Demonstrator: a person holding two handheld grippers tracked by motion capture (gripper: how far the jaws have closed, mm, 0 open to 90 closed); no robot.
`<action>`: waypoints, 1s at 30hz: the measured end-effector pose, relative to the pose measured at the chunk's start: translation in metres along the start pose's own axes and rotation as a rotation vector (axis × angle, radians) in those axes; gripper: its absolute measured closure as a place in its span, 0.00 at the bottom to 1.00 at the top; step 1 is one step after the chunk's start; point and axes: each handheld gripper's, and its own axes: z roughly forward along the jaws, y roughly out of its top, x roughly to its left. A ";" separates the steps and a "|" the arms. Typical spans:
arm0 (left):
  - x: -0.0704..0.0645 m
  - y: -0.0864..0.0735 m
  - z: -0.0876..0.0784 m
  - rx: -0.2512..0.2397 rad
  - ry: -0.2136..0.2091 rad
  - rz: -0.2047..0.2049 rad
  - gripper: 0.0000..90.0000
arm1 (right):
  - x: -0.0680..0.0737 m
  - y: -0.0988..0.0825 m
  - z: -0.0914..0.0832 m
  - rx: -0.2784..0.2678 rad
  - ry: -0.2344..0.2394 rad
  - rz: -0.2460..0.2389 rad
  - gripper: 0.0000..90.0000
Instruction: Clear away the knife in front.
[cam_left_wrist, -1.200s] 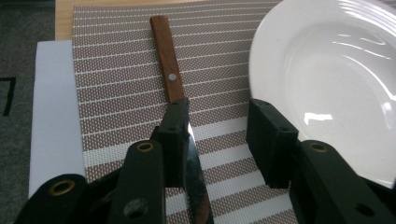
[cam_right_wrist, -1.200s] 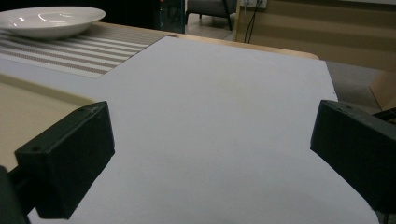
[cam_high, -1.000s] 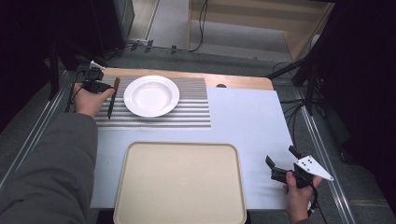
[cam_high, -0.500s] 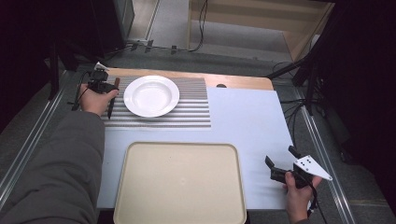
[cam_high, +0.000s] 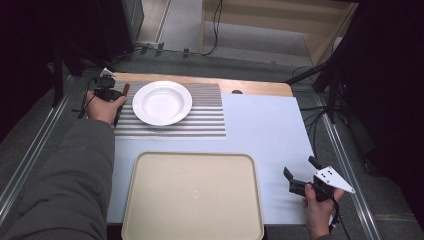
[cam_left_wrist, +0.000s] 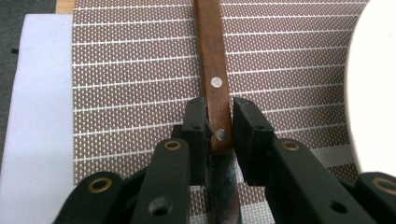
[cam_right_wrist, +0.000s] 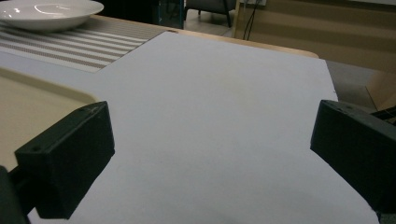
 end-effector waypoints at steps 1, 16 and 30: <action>0.000 0.000 0.000 -0.002 0.001 0.006 0.84 | 0.000 0.000 0.000 0.001 -0.002 -0.001 0.00; -0.001 -0.004 -0.020 -0.016 -0.021 0.076 0.85 | 0.000 0.000 0.000 0.000 0.003 -0.008 0.00; -0.017 -0.010 -0.044 -0.044 -0.078 0.106 0.85 | 0.000 0.000 0.000 0.001 0.004 -0.013 0.00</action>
